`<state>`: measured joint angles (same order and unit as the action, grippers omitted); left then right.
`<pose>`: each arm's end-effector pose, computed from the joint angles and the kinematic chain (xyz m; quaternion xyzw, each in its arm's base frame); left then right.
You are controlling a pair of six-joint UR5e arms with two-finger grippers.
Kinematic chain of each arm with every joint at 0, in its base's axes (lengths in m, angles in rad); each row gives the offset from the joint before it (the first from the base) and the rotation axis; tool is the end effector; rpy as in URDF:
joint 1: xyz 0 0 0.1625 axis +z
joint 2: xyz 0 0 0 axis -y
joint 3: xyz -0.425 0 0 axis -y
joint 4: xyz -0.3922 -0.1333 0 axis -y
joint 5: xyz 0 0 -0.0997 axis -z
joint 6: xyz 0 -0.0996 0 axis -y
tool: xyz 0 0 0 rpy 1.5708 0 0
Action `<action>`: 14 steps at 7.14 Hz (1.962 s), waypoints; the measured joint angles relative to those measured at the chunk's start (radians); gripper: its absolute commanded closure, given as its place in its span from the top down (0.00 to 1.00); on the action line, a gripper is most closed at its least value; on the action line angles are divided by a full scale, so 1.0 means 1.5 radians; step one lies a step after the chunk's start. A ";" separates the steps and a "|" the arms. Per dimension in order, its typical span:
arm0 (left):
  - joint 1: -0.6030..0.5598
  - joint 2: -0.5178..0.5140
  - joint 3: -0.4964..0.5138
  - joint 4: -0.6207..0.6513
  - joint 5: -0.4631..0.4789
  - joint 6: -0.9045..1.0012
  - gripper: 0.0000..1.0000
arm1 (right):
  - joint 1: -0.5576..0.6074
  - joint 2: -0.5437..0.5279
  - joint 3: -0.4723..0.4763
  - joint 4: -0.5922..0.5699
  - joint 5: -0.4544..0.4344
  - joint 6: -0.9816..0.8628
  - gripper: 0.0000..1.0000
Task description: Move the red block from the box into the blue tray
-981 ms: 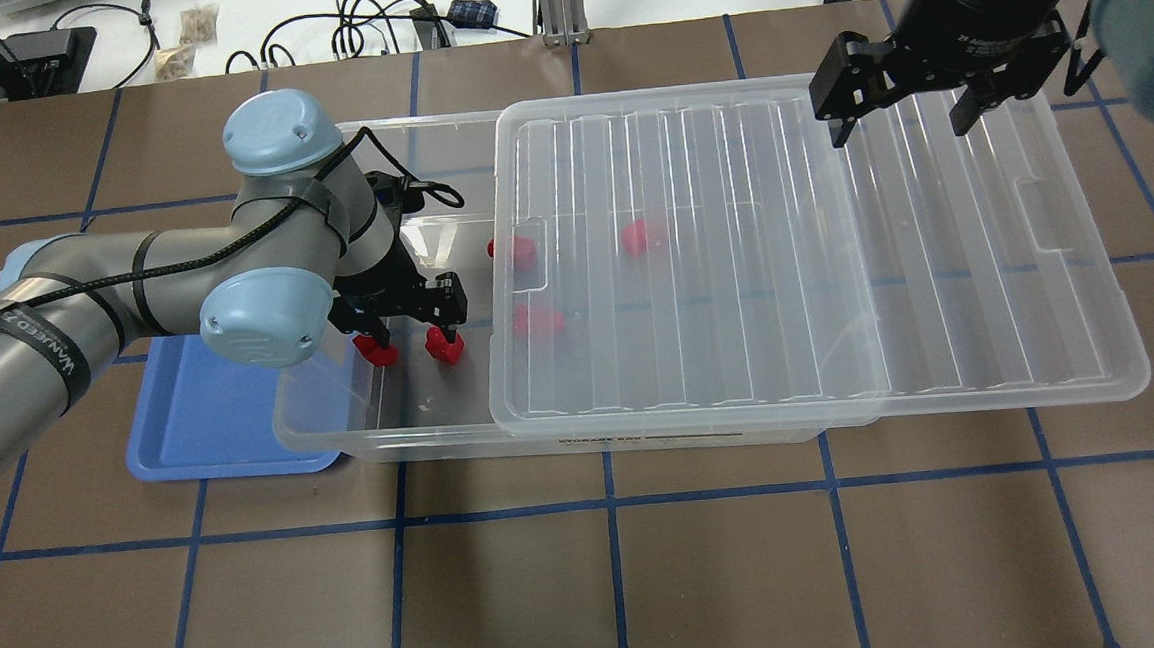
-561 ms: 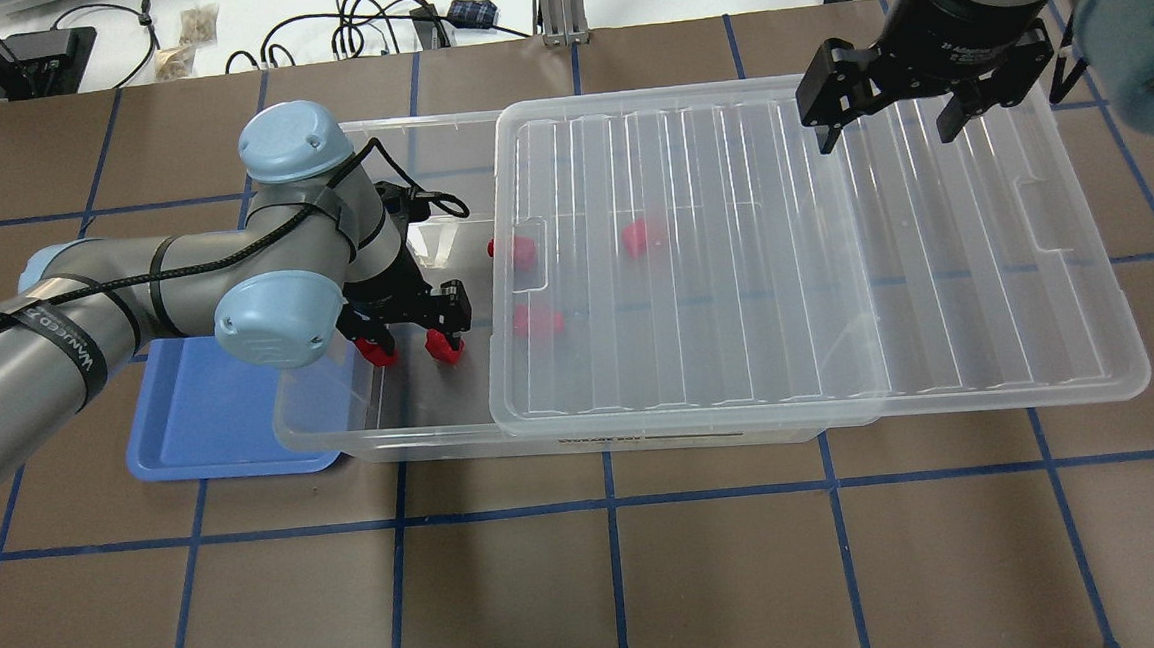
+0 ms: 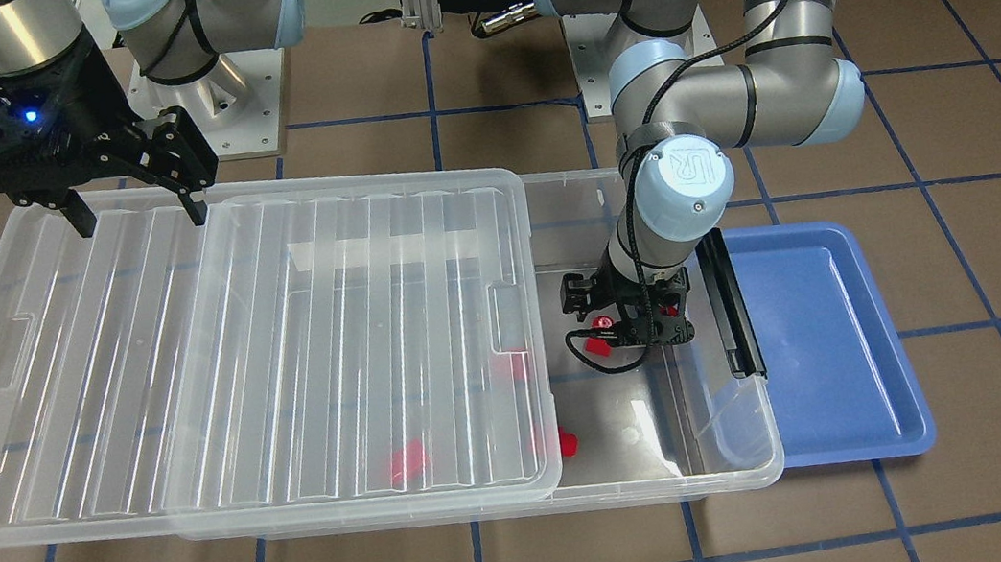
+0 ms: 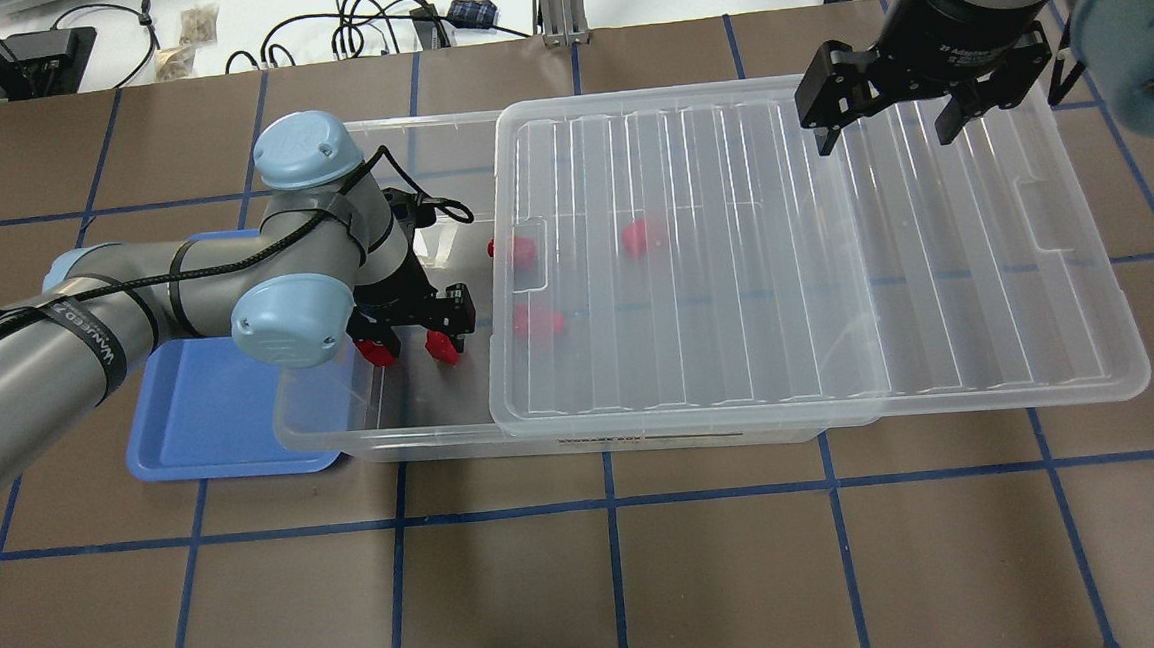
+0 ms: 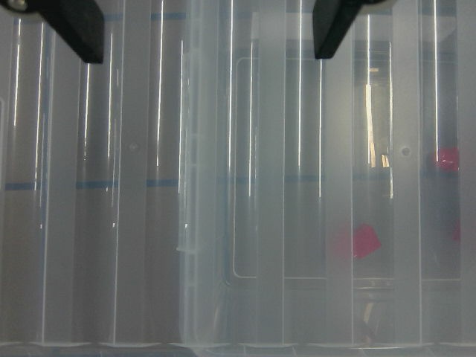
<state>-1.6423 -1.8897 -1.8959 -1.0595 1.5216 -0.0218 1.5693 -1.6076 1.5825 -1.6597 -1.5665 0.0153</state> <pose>-0.1759 -0.5213 0.2188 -0.0232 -0.9972 -0.0674 0.0214 0.1330 -0.4870 0.5094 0.0083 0.9983 -0.0570 0.0025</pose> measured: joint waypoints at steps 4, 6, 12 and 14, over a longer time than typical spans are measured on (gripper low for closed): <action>-0.001 -0.018 0.000 0.013 -0.001 -0.001 0.26 | 0.000 0.000 0.000 0.000 -0.001 0.000 1.00; -0.003 -0.023 0.001 0.016 -0.002 -0.001 0.00 | 0.000 0.000 0.000 0.000 -0.001 0.000 1.00; -0.006 -0.018 0.006 0.020 -0.003 -0.008 0.00 | 0.000 0.001 0.000 0.000 -0.003 0.000 1.00; -0.007 -0.003 0.010 0.019 -0.001 -0.012 0.00 | 0.000 0.001 0.000 -0.001 -0.003 0.000 1.00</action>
<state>-1.6531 -1.8943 -1.8807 -1.0315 1.5193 -0.0392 1.5693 -1.6061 1.5830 -1.6612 -1.5705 0.0153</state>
